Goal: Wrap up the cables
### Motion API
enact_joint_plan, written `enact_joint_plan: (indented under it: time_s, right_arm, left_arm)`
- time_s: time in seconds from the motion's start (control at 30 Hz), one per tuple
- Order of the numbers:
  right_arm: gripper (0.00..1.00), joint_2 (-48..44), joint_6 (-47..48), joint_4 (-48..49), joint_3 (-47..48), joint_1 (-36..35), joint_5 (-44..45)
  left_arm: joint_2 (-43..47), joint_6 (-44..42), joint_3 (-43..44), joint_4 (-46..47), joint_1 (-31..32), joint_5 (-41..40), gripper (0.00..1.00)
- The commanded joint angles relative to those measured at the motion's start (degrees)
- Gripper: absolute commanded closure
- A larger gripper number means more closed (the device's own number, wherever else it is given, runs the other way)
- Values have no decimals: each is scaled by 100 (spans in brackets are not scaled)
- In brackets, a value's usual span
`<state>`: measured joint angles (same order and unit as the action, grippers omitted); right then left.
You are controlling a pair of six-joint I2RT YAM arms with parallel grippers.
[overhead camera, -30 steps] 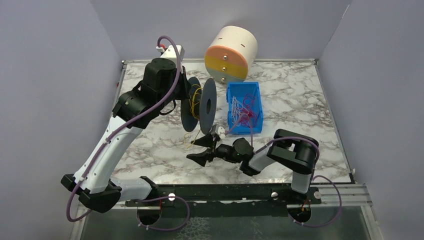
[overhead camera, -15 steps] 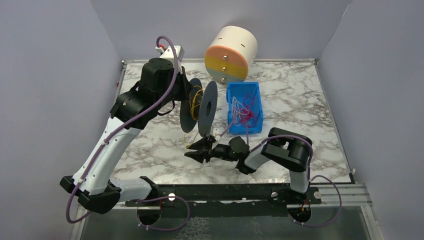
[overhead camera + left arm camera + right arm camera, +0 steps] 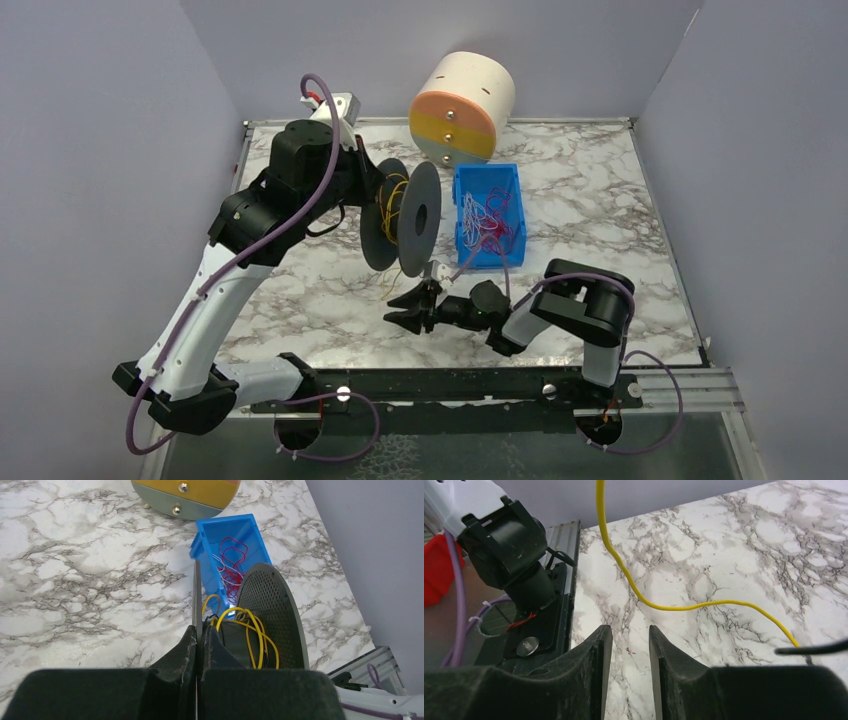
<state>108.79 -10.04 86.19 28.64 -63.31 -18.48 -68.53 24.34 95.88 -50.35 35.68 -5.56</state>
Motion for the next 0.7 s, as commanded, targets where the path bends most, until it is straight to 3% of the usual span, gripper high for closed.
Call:
enact_joint_plan:
  time_s: [0.0, 0.3, 0.67]
  right_arm:
    - [60, -411, 153, 1578, -239, 1, 37]
    - [49, -1308, 1051, 1570, -826, -5, 238]
    - [44, -2077, 1561, 1572, -901, -9, -127]
  left_arm:
    - [314, 561, 174, 534, 18, 218, 100]
    - [449, 990, 81, 770, 18, 549, 100]
    - [595, 1406, 53, 1078, 23, 959, 100]
